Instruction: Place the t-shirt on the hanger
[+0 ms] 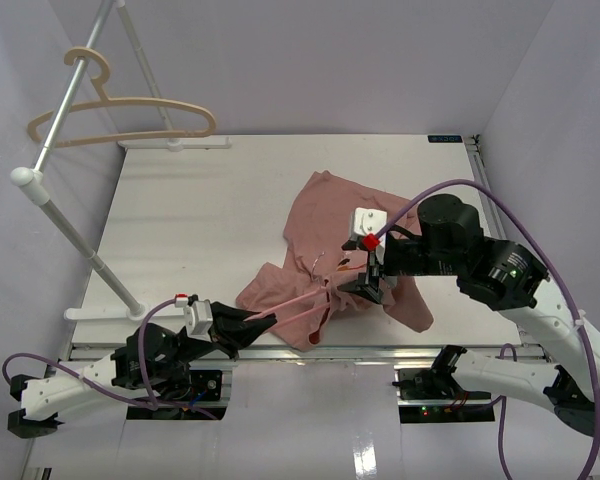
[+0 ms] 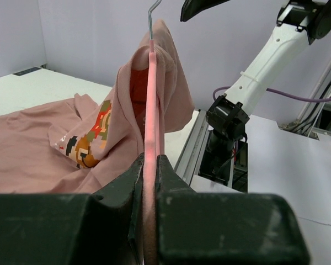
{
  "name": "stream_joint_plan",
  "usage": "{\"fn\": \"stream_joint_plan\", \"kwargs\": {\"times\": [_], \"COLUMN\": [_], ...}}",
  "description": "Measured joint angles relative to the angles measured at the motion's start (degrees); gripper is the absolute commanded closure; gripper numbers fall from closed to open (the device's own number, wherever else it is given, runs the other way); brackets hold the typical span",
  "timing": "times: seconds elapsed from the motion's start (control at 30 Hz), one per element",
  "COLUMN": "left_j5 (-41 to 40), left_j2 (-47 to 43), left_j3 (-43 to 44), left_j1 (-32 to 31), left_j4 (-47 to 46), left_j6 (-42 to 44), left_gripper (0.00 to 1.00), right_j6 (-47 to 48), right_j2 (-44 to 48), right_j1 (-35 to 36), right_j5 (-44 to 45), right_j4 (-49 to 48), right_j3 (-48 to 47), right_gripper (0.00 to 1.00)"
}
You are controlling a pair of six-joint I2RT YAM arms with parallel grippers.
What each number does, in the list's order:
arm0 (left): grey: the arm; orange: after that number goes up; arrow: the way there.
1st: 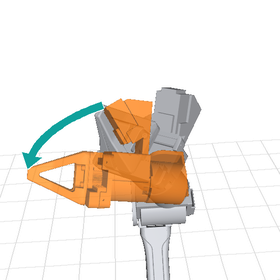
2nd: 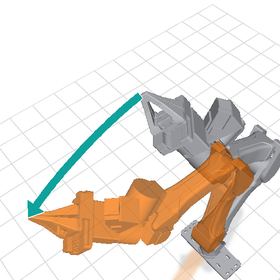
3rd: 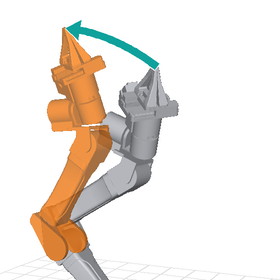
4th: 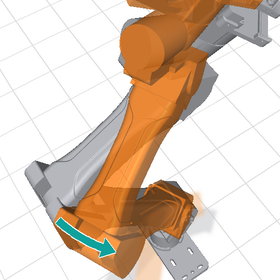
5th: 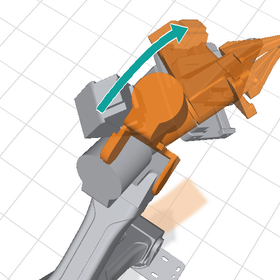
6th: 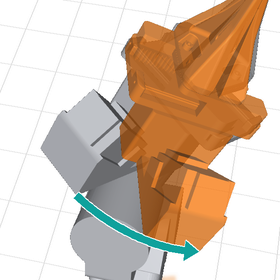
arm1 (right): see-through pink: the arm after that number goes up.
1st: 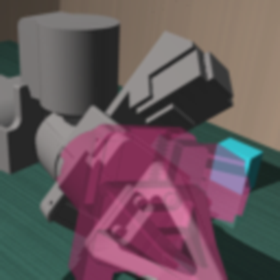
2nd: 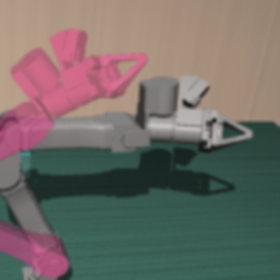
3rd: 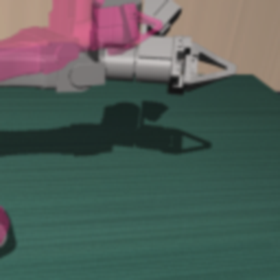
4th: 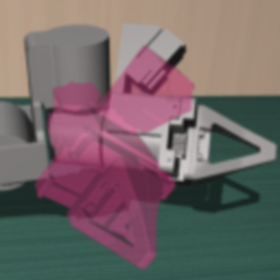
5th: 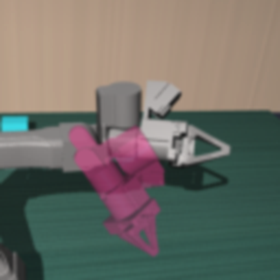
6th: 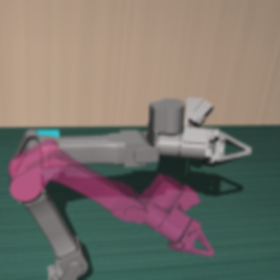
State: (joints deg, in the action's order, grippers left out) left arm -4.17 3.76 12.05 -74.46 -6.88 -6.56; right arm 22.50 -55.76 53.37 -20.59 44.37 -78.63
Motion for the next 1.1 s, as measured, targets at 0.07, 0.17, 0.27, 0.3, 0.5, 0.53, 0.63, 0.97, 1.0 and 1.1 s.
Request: {"fn": "stream_joint_plan", "kwargs": {"times": [0.07,0.17,0.27,0.3,0.5,0.53,0.63,0.97,1.0,1.1], "left_j5": [0.58,1.13,1.68,1.79,2.15,2.18,2.45,3.19,3.31,0.81], "left_j2": [0.54,0.70,0.69,0.69,0.76,0.72,0.64,2.18,2.19,2.22], "left_j3": [0.00,0.00,0.00,0.00,-0.11,-0.11,-0.11,-0.05,-0.02,1.00], "left_j1": [0.00,0.00,0.00,0.00,0.00,0.00,0.00,0.25,0.17,0.15], "left_j4": [0.16,0.37,0.38,0.40,1.67,1.57,1.34,1.70,1.64,1.50], "left_j6": [-0.14,-0.38,-0.52,-0.56,-0.80,-0.82,-0.87,-0.56,-0.57,-0.96], "left_gripper": [1.00,1.00,1.00,1.00,1.00,1.00,1.00,0.80,0.75,0.52], "right_j6": [0.44,0.37,-0.03,-0.20,-1.52,-1.75,-2.51,-4.06,-4.31,-6.07], "right_j2": [-1.61,-3.76,-3.01,-2.43,-1.72,-1.54,-1.27,-1.77,-1.42,0.04], "right_j1": [0.02,0.48,0.95,1.13,1.76,1.97,2.59,4.42,4.64,5.43], "right_j5": [-1.51,-2.89,-3.48,-3.57,-3.60,-3.71,-4.25,-6.32,-5.87,-2.96], "right_j4": [1.02,1.66,0.30,0.47,0.26,-0.16,-1.67,-3.35,-3.55,-4.21], "right_j3": [-0.13,1.35,6.81,8.85,12.08,12.20,12.88,15.15,15.29,15.77], "right_gripper": [0.28,0.28,0.28,0.29,0.33,0.34,0.43,0.92,0.92,0.92]}}
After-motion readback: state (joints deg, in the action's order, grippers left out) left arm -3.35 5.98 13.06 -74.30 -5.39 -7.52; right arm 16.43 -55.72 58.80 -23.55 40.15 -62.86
